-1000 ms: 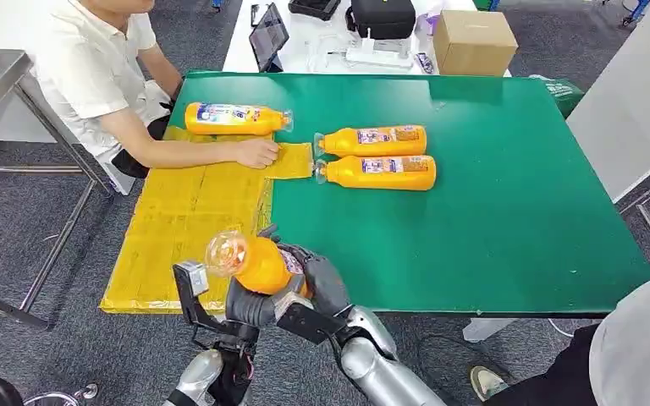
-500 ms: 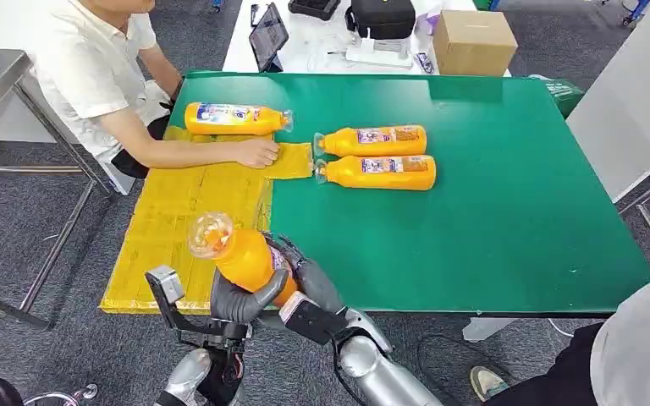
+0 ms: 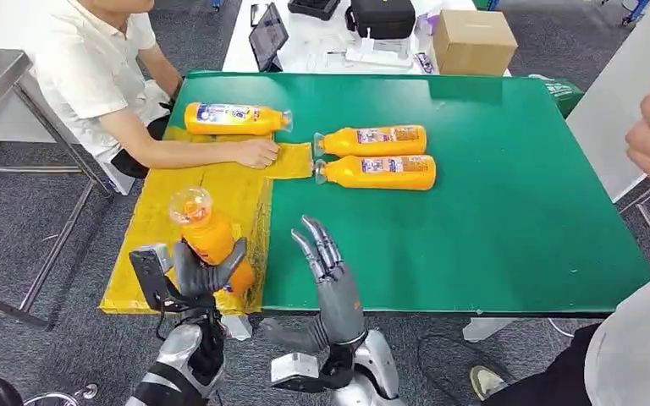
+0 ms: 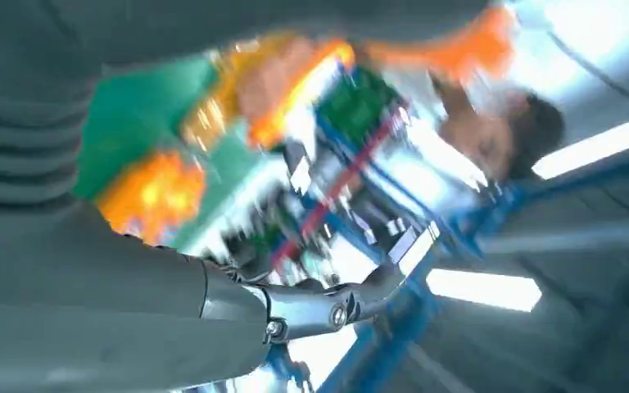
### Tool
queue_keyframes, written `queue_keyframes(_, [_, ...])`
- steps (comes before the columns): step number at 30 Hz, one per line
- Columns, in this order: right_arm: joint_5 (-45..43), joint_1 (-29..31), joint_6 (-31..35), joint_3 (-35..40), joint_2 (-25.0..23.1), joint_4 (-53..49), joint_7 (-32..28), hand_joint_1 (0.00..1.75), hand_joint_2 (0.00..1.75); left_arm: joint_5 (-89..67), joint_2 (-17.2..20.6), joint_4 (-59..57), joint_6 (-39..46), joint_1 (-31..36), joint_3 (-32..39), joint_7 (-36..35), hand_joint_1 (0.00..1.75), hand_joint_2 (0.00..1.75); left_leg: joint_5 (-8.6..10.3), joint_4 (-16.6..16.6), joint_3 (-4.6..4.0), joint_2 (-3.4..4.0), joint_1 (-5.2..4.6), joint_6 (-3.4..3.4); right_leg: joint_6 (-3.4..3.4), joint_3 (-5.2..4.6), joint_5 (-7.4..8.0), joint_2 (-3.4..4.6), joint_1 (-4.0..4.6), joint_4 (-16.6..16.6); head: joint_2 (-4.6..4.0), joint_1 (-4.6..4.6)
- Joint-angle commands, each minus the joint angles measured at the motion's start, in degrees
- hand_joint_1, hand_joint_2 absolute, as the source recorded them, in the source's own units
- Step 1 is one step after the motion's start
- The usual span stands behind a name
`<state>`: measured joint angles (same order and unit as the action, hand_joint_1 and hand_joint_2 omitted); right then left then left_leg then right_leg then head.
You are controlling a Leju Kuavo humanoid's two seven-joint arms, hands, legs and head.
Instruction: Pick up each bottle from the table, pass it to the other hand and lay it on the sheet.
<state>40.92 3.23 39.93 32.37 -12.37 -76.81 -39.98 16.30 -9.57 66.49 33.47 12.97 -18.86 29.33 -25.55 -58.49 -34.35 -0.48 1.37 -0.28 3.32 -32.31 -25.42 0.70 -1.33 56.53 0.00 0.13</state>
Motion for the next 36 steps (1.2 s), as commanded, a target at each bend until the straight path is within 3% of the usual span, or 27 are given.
queue_keyframes(1, [-0.7, -1.9, 0.1, -6.8, -1.0, -9.8, 0.0, 0.0, 0.0, -24.5, 1.2, -14.2, 6.5, 8.2, 6.0, -0.3, 1.75, 1.75, 0.06, 0.0, 0.05, -0.16, 0.0, 0.08, -0.14, 0.13, -0.01, -0.26, 0.03, 0.0, 0.0, 0.04])
queue_keyframes(2, [-1.3, -1.4, 0.1, -6.1, -0.9, -9.0, 0.0, 0.0, 0.0, -37.3, 0.6, -15.6, 6.5, 8.7, 8.1, -3.6, 1.75, 1.75, 0.06, 0.1, 0.09, -0.15, 0.0, 0.1, -0.17, 0.17, 0.0, -0.27, 0.05, -0.1, 0.0, 0.02])
queue_keyframes(3, [-1.3, -1.4, 0.1, -6.1, -0.9, -9.0, 0.0, 0.0, 0.0, -37.3, 0.6, -15.6, 6.5, 8.7, 8.1, -3.6, 1.75, 1.75, 0.05, 0.0, 0.08, 0.02, 0.01, 0.06, -0.13, 0.09, 0.04, -0.09, 0.04, -0.1, 0.0, 0.02])
queue_keyframes(7, [-3.2, 0.1, 0.1, -4.1, -1.0, -6.6, 0.0, 0.0, 0.0, -63.2, 1.1, -20.7, 6.5, 11.7, 9.9, -11.8, 1.75, 1.75, 0.06, 0.0, 0.1, 0.02, 0.01, 0.08, -0.15, 0.12, 0.04, -0.11, 0.05, -0.1, 0.0, 0.04])
queue_keyframes(11, [-4.7, 1.5, 0.1, -2.3, -0.8, -4.5, 0.0, 0.0, 0.0, -77.1, 2.4, -33.8, 5.4, 18.0, 5.2, -20.9, 1.75, 1.75, 0.07, 0.1, 0.14, 0.03, 0.02, 0.1, -0.17, 0.16, 0.05, -0.09, 0.07, -0.1, 0.0, 0.02])
queue_keyframes(27, [-8.3, 1.6, 0.1, -0.9, 0.4, -1.4, 0.0, 0.0, 0.0, -77.0, 1.9, -40.5, -0.1, 18.7, 5.5, -21.7, 1.75, 1.75, 0.05, 0.1, 0.25, 0.08, 0.04, 0.14, -0.21, 0.29, 0.05, -0.08, 0.1, -0.1, 0.0, 0.02])
queue_keyframes(28, [-9.3, 2.0, 0.1, -1.4, 0.6, 0.4, 0.0, 0.0, 0.0, -79.3, 2.3, -44.4, -6.7, 19.9, 4.2, -26.2, 0.03, 1.75, 0.04, 0.1, 0.13, 0.05, 0.02, 0.08, -0.1, 0.18, 0.03, -0.06, 0.05, -0.1, 0.0, 0.04])
queue_keyframes(36, [-10.7, 2.6, 0.1, -2.4, 0.8, 2.0, 0.0, 0.0, 0.0, -81.1, 3.1, -46.9, -12.9, 20.2, 3.5, -30.5, 0.0, 1.75, 0.17, 0.3, 0.53, 0.23, 0.01, 0.1, -0.22, 0.52, 0.18, 0.07, 0.07, -0.2, 0.0, 0.04])
